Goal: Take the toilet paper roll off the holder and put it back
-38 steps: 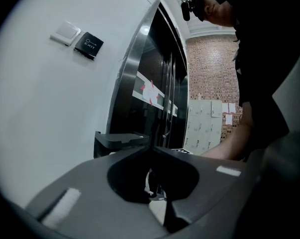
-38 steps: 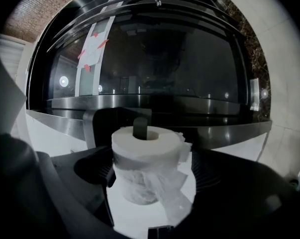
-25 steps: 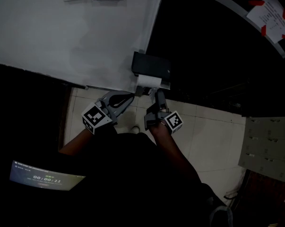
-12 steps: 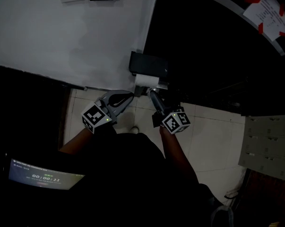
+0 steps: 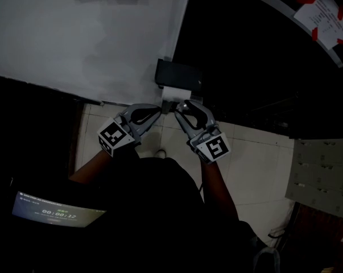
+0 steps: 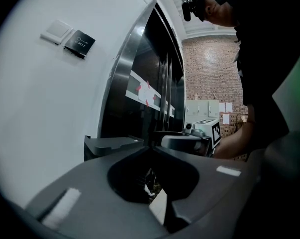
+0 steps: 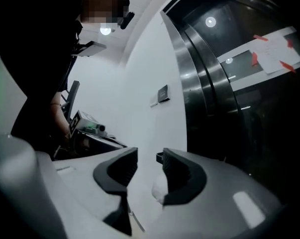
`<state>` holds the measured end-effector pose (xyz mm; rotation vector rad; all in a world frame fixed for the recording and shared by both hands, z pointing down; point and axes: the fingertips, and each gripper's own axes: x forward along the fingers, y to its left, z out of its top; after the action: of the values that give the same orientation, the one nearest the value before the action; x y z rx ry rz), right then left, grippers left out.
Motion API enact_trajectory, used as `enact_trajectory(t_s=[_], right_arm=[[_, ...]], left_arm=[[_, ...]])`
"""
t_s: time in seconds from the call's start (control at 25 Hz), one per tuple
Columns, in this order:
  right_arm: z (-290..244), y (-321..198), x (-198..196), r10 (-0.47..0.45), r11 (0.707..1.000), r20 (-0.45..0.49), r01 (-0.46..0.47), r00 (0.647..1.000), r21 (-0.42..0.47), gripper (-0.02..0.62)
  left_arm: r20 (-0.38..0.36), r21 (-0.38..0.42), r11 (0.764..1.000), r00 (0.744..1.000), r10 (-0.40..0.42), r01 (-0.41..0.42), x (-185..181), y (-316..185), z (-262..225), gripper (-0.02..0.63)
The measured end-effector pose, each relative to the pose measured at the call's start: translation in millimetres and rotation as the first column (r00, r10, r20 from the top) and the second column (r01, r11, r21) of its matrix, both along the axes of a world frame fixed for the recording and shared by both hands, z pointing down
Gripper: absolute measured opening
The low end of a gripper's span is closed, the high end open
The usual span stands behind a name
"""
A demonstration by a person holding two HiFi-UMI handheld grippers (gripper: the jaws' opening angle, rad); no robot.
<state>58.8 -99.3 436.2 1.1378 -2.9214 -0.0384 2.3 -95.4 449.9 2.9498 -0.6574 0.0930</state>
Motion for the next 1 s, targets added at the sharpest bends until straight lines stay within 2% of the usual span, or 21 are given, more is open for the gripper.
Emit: enact_trajectory(t_s=[0.08, 0.12, 1.0], right_arm=[[-4, 3, -4, -0.022, 1.0, 0.009, 0.022, 1.0, 0.001, 0.037], [-5, 2, -4, -0.025, 1.0, 0.012, 0.025, 1.0, -0.003, 0.0], [5, 3, -13, -0.063, 0.996, 0.056, 0.066, 0.996, -0.061, 0.0]], left_arm=[[-0.003, 0.0, 1.0, 1.0, 0.002, -0.002, 1, 0, -1, 0.003], [-0.003, 0.0, 1.0, 1.0, 0.003, -0.003, 1, -1, -1, 0.003], [0.001, -0.006, 1.0, 1.0, 0.005, -0.005, 3, 0, -2, 0.003]])
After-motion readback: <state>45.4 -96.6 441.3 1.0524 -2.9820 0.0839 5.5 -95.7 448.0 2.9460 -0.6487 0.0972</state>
